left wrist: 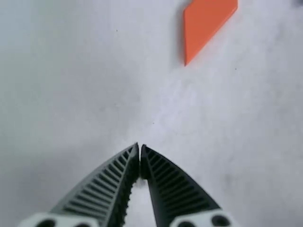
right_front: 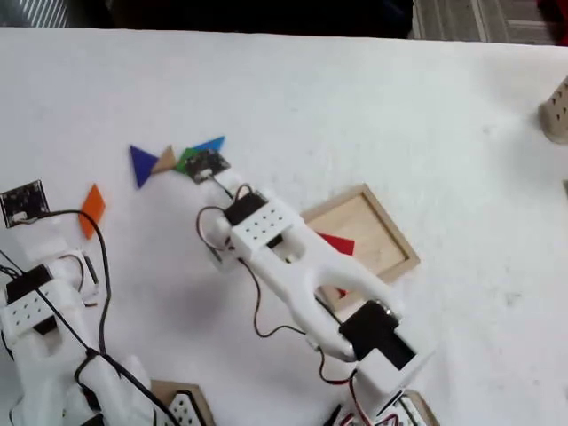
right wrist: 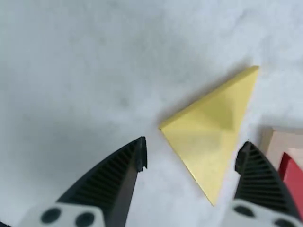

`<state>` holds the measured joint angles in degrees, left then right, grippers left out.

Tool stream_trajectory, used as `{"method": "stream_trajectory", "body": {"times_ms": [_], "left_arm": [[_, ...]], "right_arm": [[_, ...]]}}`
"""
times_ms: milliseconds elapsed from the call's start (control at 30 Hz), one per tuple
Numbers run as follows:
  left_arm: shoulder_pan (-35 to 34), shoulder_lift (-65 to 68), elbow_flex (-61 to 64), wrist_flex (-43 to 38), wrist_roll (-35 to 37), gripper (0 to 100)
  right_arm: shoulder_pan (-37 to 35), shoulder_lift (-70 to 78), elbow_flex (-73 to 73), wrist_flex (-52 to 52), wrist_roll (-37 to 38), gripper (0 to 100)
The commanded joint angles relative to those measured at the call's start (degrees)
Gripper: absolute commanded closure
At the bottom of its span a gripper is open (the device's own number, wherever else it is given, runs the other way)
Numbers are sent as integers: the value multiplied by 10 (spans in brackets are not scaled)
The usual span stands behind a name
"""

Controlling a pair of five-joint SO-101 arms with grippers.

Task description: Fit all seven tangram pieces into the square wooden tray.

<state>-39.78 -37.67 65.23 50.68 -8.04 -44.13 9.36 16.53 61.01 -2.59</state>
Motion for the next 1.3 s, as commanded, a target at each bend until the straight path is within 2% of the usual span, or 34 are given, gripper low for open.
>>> {"method": "stream_trajectory", "body": {"times_ms": [0, 200, 1067, 1267], "left_arm": [[8, -15, -4, -12, -6, 976], [8, -15, -4, -12, -6, 976], [8, -15, -2, -12, -6, 976], [8, -15, -2, -11, -7, 976]], "right_arm": [[-9, -14, 3, -25, 11, 701], [-7, 50, -2, -38, 12, 701], [12, 103, -62, 35, 38, 702], [14, 174, -154, 102, 37, 831]]}}
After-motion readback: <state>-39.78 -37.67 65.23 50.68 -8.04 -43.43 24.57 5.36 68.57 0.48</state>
